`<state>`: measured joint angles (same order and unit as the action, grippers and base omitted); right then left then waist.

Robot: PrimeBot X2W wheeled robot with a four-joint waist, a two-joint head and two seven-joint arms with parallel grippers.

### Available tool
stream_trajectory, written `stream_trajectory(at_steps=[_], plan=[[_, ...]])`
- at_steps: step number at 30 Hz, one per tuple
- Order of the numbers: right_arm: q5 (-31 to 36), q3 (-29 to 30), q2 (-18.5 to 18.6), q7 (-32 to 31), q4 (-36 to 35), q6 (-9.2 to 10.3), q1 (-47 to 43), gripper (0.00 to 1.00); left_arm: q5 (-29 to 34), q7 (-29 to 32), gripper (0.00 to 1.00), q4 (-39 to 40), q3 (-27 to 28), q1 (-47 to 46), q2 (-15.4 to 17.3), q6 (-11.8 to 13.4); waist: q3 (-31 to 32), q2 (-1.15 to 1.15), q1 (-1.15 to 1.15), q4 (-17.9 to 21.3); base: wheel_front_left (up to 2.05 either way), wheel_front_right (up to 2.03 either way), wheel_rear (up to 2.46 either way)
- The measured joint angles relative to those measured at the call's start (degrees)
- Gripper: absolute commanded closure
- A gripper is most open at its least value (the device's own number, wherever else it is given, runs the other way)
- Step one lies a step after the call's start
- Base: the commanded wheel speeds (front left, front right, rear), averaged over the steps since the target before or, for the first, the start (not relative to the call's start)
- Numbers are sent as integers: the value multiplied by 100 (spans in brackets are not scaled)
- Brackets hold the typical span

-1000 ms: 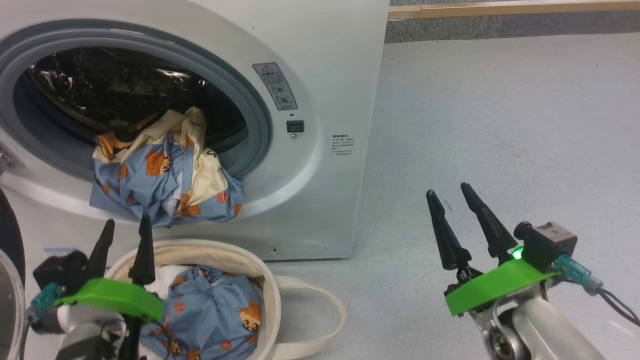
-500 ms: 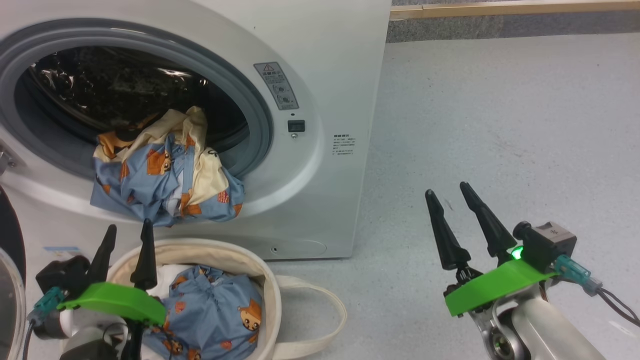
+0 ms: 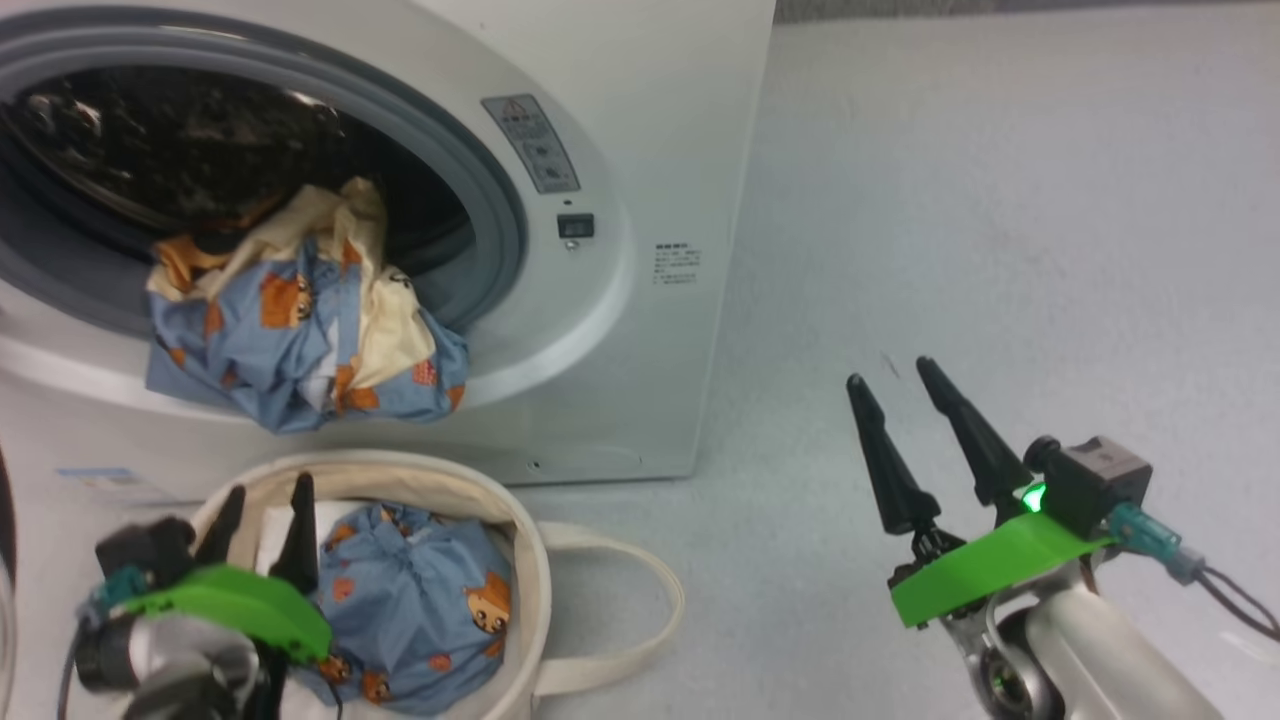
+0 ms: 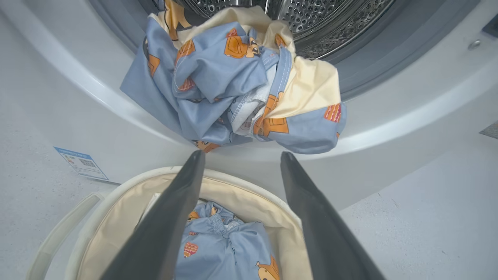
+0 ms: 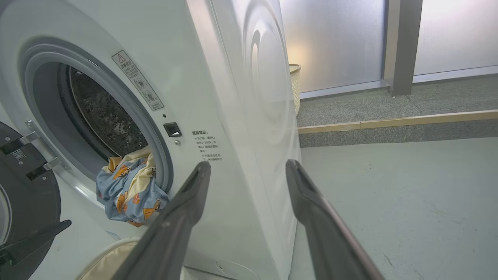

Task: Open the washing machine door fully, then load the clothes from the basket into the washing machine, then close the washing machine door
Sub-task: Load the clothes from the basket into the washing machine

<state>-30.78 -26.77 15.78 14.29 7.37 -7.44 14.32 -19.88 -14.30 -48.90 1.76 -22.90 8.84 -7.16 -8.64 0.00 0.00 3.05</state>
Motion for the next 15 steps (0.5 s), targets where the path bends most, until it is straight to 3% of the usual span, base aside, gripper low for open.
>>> stream_trajectory(at_steps=[15], plan=[[204, 236, 120, 0, -269, 0, 441, 0, -427, 0, 0, -1421, -181, -1424, 336, 0, -1075, 0, 1, 317, 0, 0, 0]])
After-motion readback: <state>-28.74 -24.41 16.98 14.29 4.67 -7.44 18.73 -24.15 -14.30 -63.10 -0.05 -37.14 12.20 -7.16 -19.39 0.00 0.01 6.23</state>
